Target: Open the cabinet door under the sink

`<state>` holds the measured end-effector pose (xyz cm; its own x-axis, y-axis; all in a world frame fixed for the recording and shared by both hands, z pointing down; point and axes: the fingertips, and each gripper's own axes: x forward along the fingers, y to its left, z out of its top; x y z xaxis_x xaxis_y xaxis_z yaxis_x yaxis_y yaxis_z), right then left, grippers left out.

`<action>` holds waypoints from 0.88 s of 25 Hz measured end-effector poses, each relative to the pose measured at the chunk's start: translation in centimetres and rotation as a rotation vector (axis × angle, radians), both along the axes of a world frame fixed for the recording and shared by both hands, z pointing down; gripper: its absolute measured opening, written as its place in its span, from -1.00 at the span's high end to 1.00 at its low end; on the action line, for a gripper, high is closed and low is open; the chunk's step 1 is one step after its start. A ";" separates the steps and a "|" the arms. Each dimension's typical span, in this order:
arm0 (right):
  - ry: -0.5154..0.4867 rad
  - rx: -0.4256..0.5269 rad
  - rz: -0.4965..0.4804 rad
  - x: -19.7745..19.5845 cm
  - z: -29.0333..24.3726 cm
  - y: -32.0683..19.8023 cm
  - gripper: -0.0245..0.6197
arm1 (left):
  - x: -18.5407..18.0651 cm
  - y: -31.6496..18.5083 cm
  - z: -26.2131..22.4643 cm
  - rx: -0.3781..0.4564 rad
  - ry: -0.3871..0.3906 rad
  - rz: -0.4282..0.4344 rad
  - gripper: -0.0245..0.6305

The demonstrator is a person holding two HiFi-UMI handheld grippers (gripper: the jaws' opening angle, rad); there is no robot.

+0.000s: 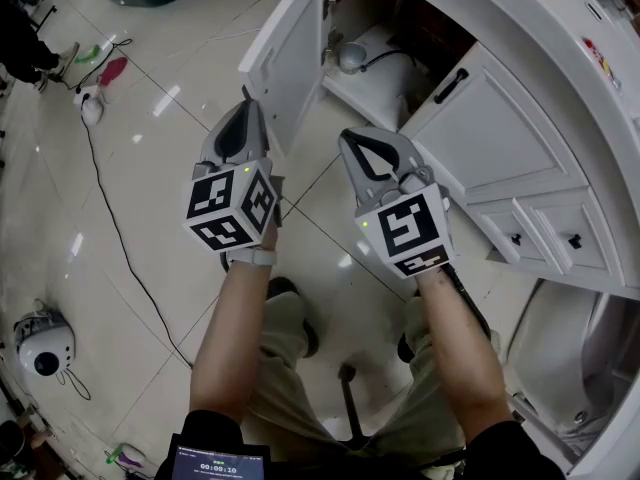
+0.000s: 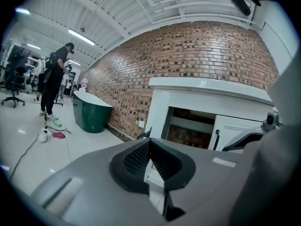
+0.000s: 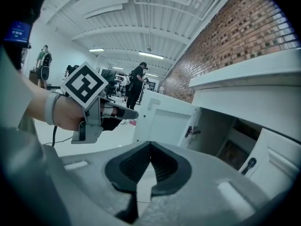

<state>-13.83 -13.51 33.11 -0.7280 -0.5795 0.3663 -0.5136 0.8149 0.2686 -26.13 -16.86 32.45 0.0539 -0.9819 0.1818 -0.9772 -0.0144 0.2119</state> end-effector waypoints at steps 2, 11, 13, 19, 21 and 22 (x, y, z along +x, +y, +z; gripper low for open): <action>0.001 -0.002 -0.001 0.0 0.1 0.0 0.95 | 0.3 0.1 -0.2 0.002 0.010 0.003 0.88; 0.009 -0.007 -0.008 -0.4 0.5 0.2 0.95 | 0.2 0.0 -0.2 0.015 0.021 0.003 0.87; 0.012 -0.008 -0.007 -0.3 0.6 0.1 0.95 | -0.9 -0.4 -0.2 0.025 0.025 -0.029 0.87; 0.025 -0.010 -0.006 0.0 0.9 0.2 0.95 | -4.7 -1.2 1.3 -0.007 0.108 -0.107 0.88; 0.027 -0.011 -0.002 0.2 1.0 0.0 0.95 | -4.9 -1.2 1.1 -0.002 0.106 -0.110 0.88; 0.025 -0.012 0.002 0.3 0.9 -0.1 0.95 | -4.8 -1.1 0.9 0.002 0.100 -0.108 0.88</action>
<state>-13.51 -13.60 34.04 -0.7177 -0.5761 0.3913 -0.5082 0.8174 0.2714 -30.96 -17.98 33.38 -0.0340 -0.9833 0.1789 -0.9470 0.0890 0.3088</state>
